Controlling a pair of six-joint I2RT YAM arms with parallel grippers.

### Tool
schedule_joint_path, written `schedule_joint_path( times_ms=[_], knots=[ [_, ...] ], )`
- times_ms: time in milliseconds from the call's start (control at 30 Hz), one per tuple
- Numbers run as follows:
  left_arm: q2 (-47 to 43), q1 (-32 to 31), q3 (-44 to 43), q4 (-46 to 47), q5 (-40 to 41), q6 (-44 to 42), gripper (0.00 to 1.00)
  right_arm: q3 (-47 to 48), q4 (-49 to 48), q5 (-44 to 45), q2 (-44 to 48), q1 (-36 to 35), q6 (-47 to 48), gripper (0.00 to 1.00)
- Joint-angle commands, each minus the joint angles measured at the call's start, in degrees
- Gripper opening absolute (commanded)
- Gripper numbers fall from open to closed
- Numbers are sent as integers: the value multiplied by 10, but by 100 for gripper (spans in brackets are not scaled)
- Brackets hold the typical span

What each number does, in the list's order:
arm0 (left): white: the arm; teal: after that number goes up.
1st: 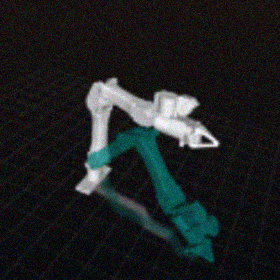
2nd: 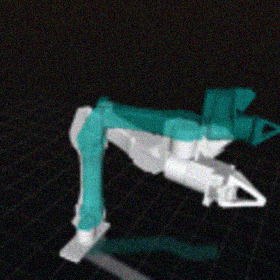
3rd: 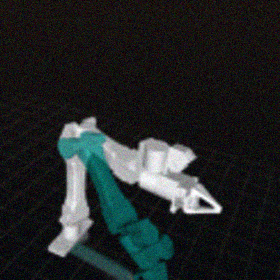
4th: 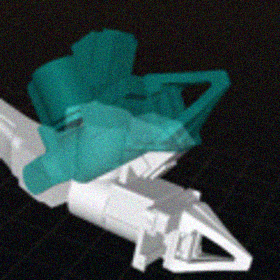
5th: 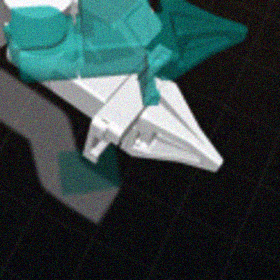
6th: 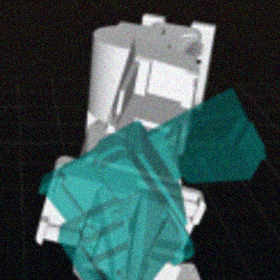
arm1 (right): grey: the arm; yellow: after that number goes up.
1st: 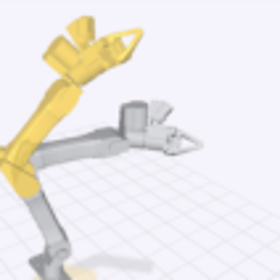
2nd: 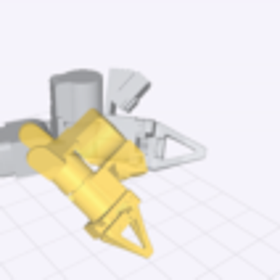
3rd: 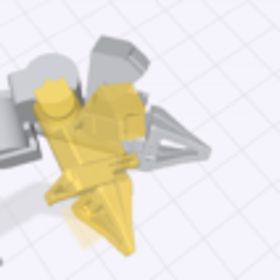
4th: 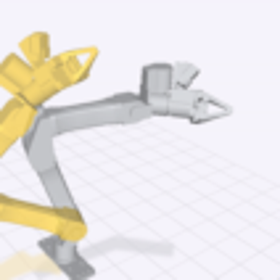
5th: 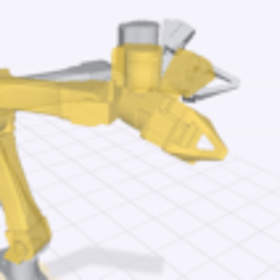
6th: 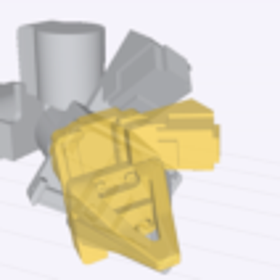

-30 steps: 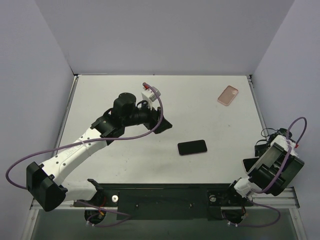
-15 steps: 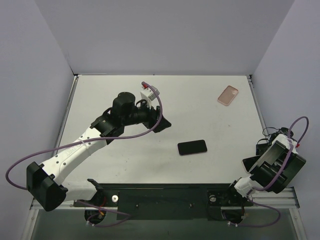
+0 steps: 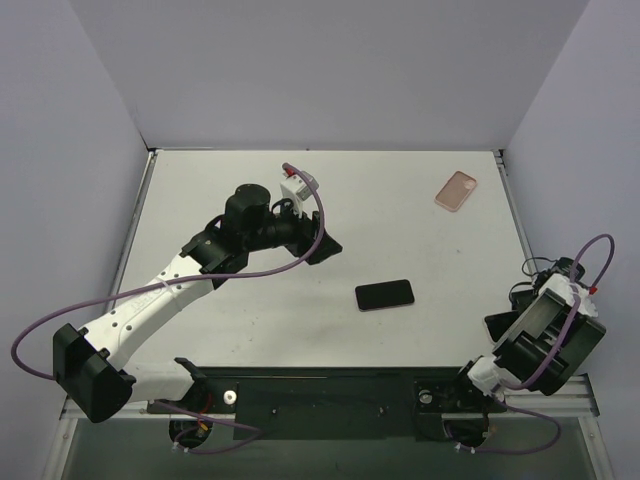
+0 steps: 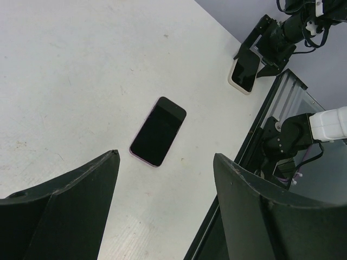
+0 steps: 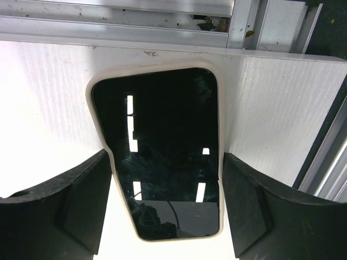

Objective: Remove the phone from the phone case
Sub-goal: Pick up the phone at the corner of the board.

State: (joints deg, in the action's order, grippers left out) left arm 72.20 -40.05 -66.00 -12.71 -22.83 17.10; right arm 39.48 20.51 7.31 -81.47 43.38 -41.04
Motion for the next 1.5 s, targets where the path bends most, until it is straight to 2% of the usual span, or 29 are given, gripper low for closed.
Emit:
schedule_joint_path(
  times_ms=[0, 133, 400, 633, 700, 833, 967, 1000, 1033, 1067, 1100, 1167, 1267, 1367, 1467],
  knots=[
    [-18, 2, -4, 20, 19, -12, 80, -38, -10, -49, -3, -15, 1, 26],
    [-18, 2, -3, 18, 28, -12, 80, -42, -3, -35, 53, -33, 8, 0],
    [-18, 16, 1, 18, 44, -6, 79, -44, -26, -27, 197, -103, 21, 0],
    [-22, 52, 23, 42, 81, 57, 80, -32, -89, -62, 293, -191, 85, 0],
    [-22, 70, 31, 57, 79, 81, 82, -18, -104, -104, 310, -238, 117, 0],
    [-8, 113, 60, 118, 12, 154, 83, 20, -118, -119, 330, -403, 153, 0],
    [8, 139, 112, 270, -72, 298, 83, 66, -121, -92, 301, -541, 129, 0],
    [13, 144, 140, 330, -93, 362, 83, 74, -126, -90, 294, -560, 114, 0],
    [14, 153, 153, 357, -101, 392, 83, 84, -135, -86, 280, -604, 107, 0],
    [14, 155, 178, 417, -117, 457, 83, 89, -138, -84, 273, -629, 100, 0],
    [13, 160, 190, 469, -121, 482, 83, 100, -143, -75, 260, -673, 98, 0],
    [4, 160, 224, 517, -118, 541, 82, 117, -151, -43, 237, -737, 97, 0],
    [-27, 155, 249, 513, -97, 559, 82, 146, -156, -32, 200, -802, 111, 0],
    [-57, 144, 239, 422, -63, 511, 82, 173, -160, -20, 163, -862, 121, 0],
    [-77, 125, 234, 378, -25, 469, 82, 183, -170, 1, 146, -901, 130, 0]
  ],
)
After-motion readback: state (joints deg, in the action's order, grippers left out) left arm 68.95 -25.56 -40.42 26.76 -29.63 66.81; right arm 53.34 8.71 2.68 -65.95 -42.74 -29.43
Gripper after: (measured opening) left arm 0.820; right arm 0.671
